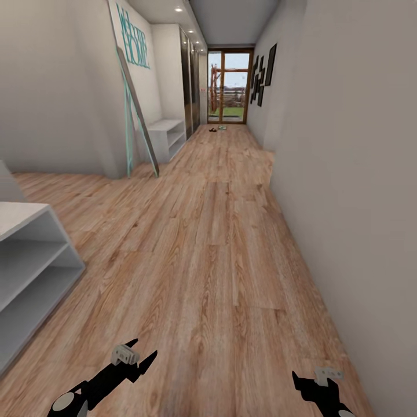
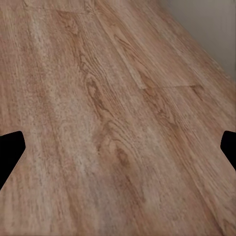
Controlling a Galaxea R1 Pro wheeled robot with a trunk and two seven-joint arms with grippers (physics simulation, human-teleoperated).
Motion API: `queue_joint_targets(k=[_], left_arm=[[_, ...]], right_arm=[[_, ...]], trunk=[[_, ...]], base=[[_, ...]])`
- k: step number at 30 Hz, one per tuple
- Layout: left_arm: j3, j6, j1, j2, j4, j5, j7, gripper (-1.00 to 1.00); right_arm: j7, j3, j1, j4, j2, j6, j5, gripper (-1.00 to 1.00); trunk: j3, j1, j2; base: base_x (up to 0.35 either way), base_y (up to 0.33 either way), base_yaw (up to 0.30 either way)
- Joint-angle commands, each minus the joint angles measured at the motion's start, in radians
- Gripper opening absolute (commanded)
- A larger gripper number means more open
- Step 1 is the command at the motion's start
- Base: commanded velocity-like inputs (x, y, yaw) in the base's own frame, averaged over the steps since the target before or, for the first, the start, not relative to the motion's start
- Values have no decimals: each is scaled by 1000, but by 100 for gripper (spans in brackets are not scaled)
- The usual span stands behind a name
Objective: Pick up the two gym shoes and the two sandals from the corridor floor and place them onto the hallstand (shoe rack) in the corridor, making sure they are on the rack and not on the floor. Arrange them so the two gym shoes are next to each other and the two sandals are next to each other.
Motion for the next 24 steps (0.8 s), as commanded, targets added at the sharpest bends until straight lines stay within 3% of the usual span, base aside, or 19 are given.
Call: queue_joint_targets(k=[1,24], left_arm=[[2,-2,-1,0,1,1,-6,100],[2,-2,-1,1,0,1,-6,100]], right_arm=[[8,-8,0,1,0,-3,-2,100],[8,-8,0,1,1,-3,-2,100]], trunk=[[-1,0,0],[0,0,0]], base=[[0,0,82],[0,0,14]])
